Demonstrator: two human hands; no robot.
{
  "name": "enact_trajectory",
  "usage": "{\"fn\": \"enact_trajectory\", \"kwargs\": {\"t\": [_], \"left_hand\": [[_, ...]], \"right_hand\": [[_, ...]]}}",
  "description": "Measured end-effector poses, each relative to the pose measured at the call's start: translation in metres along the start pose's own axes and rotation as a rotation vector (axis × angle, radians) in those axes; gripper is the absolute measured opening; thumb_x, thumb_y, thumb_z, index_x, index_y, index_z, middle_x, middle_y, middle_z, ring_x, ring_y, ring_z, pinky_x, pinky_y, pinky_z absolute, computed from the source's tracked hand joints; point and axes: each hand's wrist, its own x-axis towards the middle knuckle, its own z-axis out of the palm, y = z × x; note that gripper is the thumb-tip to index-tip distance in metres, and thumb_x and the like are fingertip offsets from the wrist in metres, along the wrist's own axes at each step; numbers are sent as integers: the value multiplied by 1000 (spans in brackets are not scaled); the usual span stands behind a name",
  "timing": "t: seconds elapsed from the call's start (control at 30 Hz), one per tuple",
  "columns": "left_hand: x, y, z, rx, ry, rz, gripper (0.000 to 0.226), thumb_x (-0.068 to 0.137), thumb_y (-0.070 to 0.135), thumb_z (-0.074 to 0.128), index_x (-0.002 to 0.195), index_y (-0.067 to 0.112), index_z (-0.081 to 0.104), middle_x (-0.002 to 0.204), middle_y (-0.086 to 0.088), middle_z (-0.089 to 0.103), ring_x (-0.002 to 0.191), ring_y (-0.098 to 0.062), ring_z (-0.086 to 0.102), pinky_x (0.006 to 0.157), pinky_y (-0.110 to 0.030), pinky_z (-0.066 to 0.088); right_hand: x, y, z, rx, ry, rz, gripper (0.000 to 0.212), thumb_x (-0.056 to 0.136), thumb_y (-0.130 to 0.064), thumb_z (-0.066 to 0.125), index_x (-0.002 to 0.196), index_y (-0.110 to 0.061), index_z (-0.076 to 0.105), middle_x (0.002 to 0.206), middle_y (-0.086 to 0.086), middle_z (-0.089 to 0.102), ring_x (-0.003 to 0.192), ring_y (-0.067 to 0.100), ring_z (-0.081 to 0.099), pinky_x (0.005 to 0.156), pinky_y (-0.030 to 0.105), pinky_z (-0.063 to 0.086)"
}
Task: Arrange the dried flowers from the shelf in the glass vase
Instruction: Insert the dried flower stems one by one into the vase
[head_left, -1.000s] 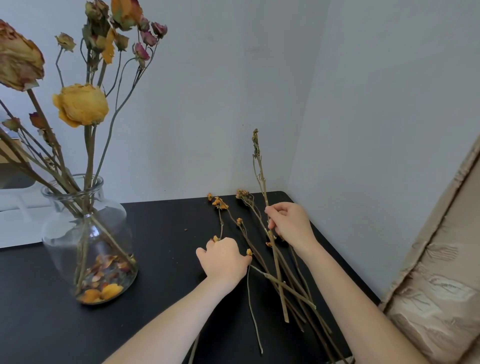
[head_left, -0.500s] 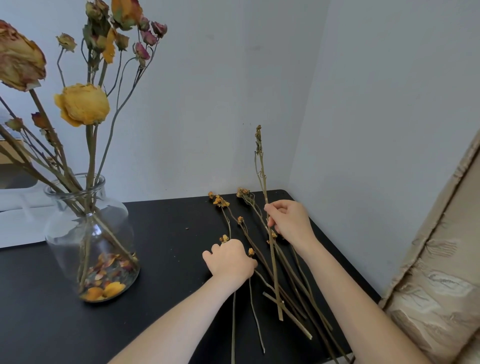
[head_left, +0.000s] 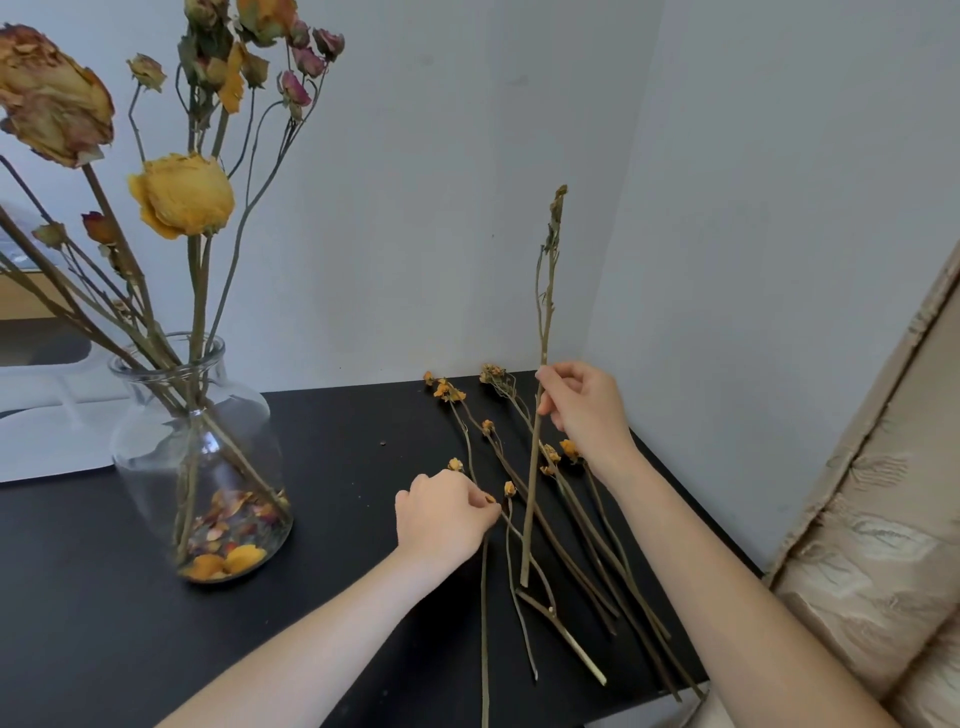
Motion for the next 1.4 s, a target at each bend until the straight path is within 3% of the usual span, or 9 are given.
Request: {"fn": "enact_trajectory", "kwargs": {"t": [0.13, 0.5, 0.7, 1.0, 1.07, 1.1, 1.13, 1.23, 1.4], "left_hand": [[-15, -5, 1, 34, 3, 57, 23, 86, 41, 57, 70, 28, 68, 78, 11, 63, 99, -15, 49, 89, -33, 31], [-11, 35, 29, 385, 47, 57, 38, 82, 55, 54, 75, 18, 51, 82, -1, 54, 102, -25, 46, 92, -42, 29], [-13, 36, 29, 262, 29, -27, 36, 84, 38, 56, 60, 20, 37, 63, 5, 39, 96, -22, 46, 78, -35, 24], [-22, 26, -9, -103, -33, -177, 30, 82, 40, 59, 63, 18, 64, 63, -3, 59, 88, -25, 60, 89, -39, 39], [-25, 16, -23, -251, -49, -190, 33, 83, 35, 61, 64, 10, 67, 81, -14, 59, 76, -23, 62, 87, -40, 47], [-26, 11, -28, -325, -65, -191, 33, 84, 33, 61, 64, 8, 69, 57, -9, 55, 66, -17, 58, 78, -34, 49], [-29, 6, -35, -384, -76, -192, 30, 85, 30, 61, 67, 7, 70, 68, 10, 40, 61, -9, 51, 67, -24, 45], [-31, -5, -53, -502, -59, -252, 21, 85, 25, 62, 75, 9, 73, 72, 8, 55, 65, -2, 44, 69, -18, 35], [-35, -24, -70, -223, 2, -111, 31, 85, 27, 60, 66, 4, 68, 76, -16, 66, 71, -24, 63, 60, -16, 44]], "right_hand": [[4, -8, 2, 3, 33, -39, 14, 93, -24, 53, 101, -14, 60, 58, -7, 58, 60, 2, 58, 73, 24, 50], [-2, -10, -20, -165, 131, -63, 12, 93, -23, 53, 97, -14, 59, 63, -6, 58, 60, 3, 56, 61, 14, 41], [-4, -7, -22, -161, 121, -43, 12, 93, -23, 53, 98, -14, 60, 63, -5, 60, 65, 4, 58, 60, 12, 37], [-7, -3, -19, -169, 115, -48, 17, 93, -25, 54, 99, -12, 62, 62, -4, 60, 63, 6, 59, 63, 15, 42], [-8, -4, -18, -167, 110, -49, 17, 92, -25, 54, 99, -11, 63, 62, -4, 60, 63, 6, 59, 66, 17, 43], [-7, -3, -18, -166, 107, -46, 17, 92, -25, 54, 99, -11, 63, 61, -5, 60, 63, 6, 59, 67, 19, 45], [-8, -3, -17, -161, 104, -42, 17, 92, -25, 54, 99, -11, 63, 61, -5, 60, 63, 6, 59, 70, 22, 47], [-9, -4, -14, -138, 90, -38, 14, 92, -25, 54, 96, -14, 62, 61, -5, 60, 64, 6, 59, 72, 24, 48], [-12, -12, -4, -115, 57, -55, 10, 92, -25, 55, 83, -24, 58, 60, -5, 60, 59, 3, 58, 58, 13, 39]]}}
